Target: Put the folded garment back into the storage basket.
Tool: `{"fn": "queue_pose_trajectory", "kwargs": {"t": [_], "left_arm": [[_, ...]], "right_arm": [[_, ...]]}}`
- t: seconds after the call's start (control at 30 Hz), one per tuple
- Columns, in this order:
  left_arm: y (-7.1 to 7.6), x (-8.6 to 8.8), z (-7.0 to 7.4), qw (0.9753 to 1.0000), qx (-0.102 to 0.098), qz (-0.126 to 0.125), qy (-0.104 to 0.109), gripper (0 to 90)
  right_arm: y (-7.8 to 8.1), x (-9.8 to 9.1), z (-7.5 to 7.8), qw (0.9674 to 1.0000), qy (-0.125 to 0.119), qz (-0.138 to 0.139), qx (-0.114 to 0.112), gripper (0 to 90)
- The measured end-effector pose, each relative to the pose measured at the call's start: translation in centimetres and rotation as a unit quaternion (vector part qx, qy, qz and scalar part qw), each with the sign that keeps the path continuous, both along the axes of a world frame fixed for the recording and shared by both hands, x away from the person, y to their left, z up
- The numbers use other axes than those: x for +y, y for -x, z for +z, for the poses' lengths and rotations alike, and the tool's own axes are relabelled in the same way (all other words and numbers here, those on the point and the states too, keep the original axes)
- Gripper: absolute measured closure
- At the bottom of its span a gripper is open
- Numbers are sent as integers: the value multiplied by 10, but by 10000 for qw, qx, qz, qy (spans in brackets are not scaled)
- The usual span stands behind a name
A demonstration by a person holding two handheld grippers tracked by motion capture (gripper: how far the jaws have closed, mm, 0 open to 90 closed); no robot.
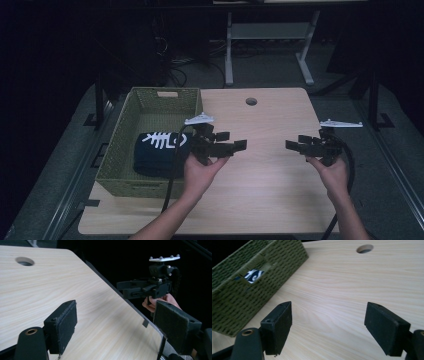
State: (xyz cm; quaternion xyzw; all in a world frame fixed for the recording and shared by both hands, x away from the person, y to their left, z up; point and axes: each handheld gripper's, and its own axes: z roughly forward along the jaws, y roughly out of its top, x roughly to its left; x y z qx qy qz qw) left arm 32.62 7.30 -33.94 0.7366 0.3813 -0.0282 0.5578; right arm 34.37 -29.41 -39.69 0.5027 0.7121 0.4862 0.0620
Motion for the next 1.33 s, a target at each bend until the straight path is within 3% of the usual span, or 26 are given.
{"fn": "queue_pose_trajectory", "kwargs": {"t": [0.33,0.47,0.63,0.87,1.0,1.2,1.23,1.33], "left_arm": [[6,-31,-16,9996,7,-271,75,188],[9,-43,-26,9989,128,-452,73,187],[11,-48,-33,9986,114,-513,44,188],[17,-53,-47,9979,127,-631,69,189],[29,-54,-54,9975,-81,-686,-126,191],[42,-51,-62,9967,-112,-795,-126,191],[50,-49,-65,9962,-133,-849,-106,191],[58,-48,-68,9956,-218,-911,-99,192]], "right_arm": [[11,-25,-15,9996,69,-238,157,217],[19,-35,-24,9990,135,-337,252,217],[28,-44,-33,9989,5,-350,301,217],[39,-48,-42,9986,55,-402,340,216],[50,-48,-46,9985,198,-453,221,215],[67,-44,-49,9984,261,-503,82,206],[80,-37,-47,9976,402,-542,-159,204],[90,-31,-48,9978,337,-460,-339,203]]}}
